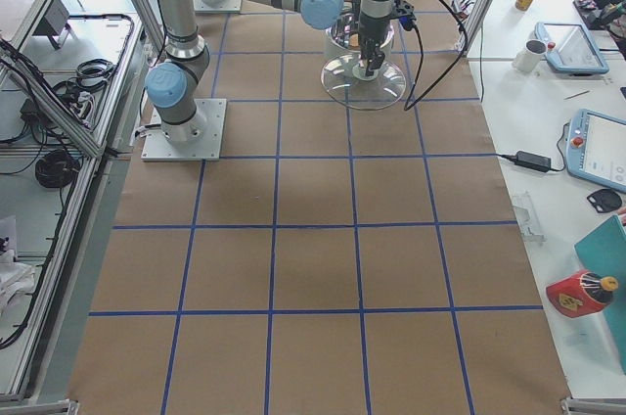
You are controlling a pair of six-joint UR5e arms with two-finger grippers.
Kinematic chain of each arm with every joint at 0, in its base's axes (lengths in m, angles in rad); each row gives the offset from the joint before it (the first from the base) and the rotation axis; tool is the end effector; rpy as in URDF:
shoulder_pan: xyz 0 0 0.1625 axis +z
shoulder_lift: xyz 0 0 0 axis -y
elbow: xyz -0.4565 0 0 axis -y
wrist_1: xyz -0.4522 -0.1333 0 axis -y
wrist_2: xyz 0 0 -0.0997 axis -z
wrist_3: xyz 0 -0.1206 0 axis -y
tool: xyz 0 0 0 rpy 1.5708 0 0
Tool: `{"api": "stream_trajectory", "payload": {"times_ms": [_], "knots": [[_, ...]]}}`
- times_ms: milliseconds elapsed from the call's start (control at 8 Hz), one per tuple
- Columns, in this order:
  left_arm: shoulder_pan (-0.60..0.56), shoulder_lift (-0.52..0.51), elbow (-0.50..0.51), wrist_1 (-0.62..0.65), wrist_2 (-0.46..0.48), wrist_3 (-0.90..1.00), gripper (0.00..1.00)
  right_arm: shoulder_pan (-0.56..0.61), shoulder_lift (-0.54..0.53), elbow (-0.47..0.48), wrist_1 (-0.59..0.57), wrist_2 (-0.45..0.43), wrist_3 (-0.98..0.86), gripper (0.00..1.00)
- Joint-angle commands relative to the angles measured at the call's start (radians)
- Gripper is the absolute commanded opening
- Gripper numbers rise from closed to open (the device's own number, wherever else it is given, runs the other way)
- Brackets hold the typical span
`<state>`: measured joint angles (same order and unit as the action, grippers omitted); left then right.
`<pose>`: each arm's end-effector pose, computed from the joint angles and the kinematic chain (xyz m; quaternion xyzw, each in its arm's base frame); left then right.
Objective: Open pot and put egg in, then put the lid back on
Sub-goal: 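Withdraw left gripper while right gripper carries lid back over pot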
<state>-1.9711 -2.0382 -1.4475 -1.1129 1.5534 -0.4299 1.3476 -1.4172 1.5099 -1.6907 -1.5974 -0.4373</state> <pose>-0.4147 -0.6325 0.3090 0.0143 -0.9982 0.0485 0.0309 -0.0110 -0.6364 0.4540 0.1066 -0.9941 0.0086 0.0170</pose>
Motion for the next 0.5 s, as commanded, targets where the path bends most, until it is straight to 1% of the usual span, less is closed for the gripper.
{"api": "stream_trajectory", "payload": {"times_ms": [0,125,250,375], "knots": [[0.043,0.181,0.001,-0.103,0.031,0.016,1.0,0.025,-0.006,0.0,-0.015,0.011,0.008,0.0],[0.139,0.263,-0.001,-0.186,0.031,0.048,1.0,0.071,-0.003,0.0,-0.042,0.014,0.021,0.0],[0.24,0.353,-0.004,-0.244,0.027,0.15,1.0,0.137,-0.003,0.0,-0.052,0.011,0.114,0.0],[0.317,0.419,-0.01,-0.292,0.028,0.202,1.0,0.194,-0.002,-0.004,-0.079,0.011,0.143,0.0]]}}
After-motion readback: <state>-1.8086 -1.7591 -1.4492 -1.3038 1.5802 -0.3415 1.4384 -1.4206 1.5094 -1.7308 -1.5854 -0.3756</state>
